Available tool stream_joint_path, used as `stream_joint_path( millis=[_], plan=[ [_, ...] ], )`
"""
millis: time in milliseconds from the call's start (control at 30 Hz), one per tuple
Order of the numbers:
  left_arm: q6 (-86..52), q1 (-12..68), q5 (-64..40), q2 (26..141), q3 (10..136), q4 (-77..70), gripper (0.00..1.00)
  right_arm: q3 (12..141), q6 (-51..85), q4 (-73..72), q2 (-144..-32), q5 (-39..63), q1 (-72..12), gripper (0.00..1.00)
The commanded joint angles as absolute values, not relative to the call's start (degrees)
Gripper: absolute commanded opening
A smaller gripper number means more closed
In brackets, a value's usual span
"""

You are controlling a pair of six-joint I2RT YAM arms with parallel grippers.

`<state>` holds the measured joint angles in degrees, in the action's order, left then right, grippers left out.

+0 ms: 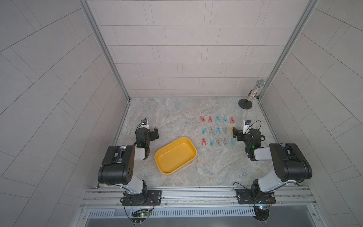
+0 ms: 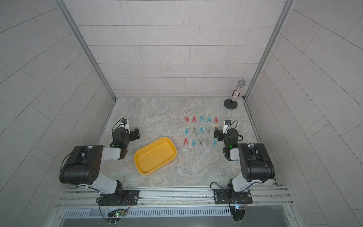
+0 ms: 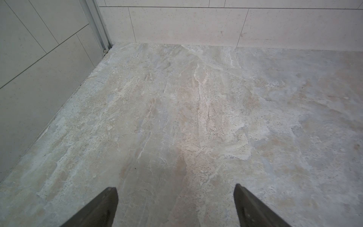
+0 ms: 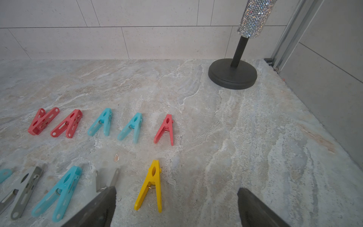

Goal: Take the clothespins out of the storage box
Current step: Reset both arms

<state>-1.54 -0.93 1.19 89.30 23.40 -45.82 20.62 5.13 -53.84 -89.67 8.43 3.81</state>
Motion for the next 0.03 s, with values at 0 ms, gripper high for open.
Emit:
stream_joint_path(
  millis=[0],
  plan=[
    [-1.18,-0.60,1.67,88.74,24.25,-46.05,1.00,20.61,4.99,-55.03,-89.81,8.53,3.95,1.00]
  ],
)
